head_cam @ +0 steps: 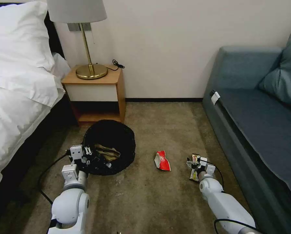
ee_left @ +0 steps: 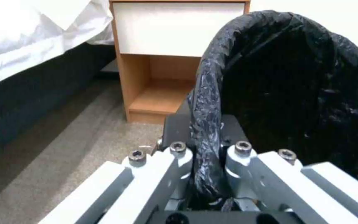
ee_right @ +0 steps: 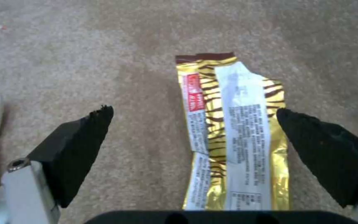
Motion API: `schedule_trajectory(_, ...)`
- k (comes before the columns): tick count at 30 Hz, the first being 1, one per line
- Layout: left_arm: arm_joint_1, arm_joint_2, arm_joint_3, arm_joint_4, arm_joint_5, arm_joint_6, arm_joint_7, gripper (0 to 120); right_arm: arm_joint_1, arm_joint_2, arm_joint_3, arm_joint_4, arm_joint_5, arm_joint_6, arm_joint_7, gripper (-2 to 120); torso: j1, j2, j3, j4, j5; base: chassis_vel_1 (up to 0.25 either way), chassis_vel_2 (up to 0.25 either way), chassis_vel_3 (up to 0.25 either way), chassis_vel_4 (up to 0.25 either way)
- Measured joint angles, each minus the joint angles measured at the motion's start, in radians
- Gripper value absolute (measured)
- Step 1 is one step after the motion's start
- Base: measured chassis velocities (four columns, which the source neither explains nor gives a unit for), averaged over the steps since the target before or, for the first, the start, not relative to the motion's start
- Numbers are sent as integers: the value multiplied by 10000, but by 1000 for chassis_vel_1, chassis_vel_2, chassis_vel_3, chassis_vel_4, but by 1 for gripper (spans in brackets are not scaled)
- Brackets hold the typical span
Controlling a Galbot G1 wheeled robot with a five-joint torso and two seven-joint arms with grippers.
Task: Pick up the trash bin, then pick up the garbage on the floor and place it into the trash bin.
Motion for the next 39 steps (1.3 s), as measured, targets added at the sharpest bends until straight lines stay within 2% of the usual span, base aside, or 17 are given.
schedule_trajectory(21, 136, -11, 4, -152, 33, -23, -57, 4, 58, 311, 697, -984, -595, 32, -439, 100, 0, 0, 0, 0, 0, 0, 0, 0, 0)
schedule_trajectory(24, 139, -18, -5, -166, 31, -34, -69, 4, 40, 300, 701, -1008, -616, 87, -496, 90, 0, 0, 0, 0, 0, 0, 0, 0, 0)
schedule_trajectory(26, 138, -20, -13, -169, 28, -39, -77, 4, 27, 299, 702, -1018, -626, 104, -511, 88, 0, 0, 0, 0, 0, 0, 0, 0, 0)
schedule_trajectory(27, 137, -21, -23, -171, 25, -45, -94, 4, 13, 302, 703, -1040, -655, 149, -534, 79, 0, 0, 0, 0, 0, 0, 0, 0, 0)
schedule_trajectory(28, 137, -21, -23, -171, 25, -45, -94, 4, 13, 302, 703, -1040, -655, 149, -534, 79, 0, 0, 0, 0, 0, 0, 0, 0, 0)
schedule_trajectory(30, 134, -24, -30, -174, 18, -62, -105, 4, -14, 310, 705, -1052, -704, 190, -551, 69, 0, 0, 0, 0, 1, 0, 0, 0, 0)
schedule_trajectory(33, 132, -26, -30, -176, 14, -64, -107, 4, -17, 312, 711, -1062, -720, 200, -557, 64, 0, 0, 1, 0, 1, 0, 0, 0, 0)
schedule_trajectory(35, 115, -27, -29, -178, 0, -69, -111, 4, -27, 314, 732, -1095, -748, 258, -574, 51, 0, 0, 0, 0, 0, 0, 0, 0, 0)
schedule_trajectory(36, 115, -27, -29, -178, 0, -69, -111, 4, -27, 314, 732, -1095, -748, 258, -574, 51, 0, 0, 0, 0, 0, 0, 0, 0, 0)
schedule_trajectory(38, 105, -20, -36, -178, -11, -76, -112, 4, -42, 303, 739, -1108, -778, 281, -587, 41, 0, 0, 0, 0, 1, 0, 0, 0, 0)
schedule_trajectory(39, 105, -20, -36, -178, -11, -76, -112, 4, -42, 303, 739, -1108, -778, 281, -587, 41, 0, 0, 0, 0, 1, 0, 0, 0, 0)
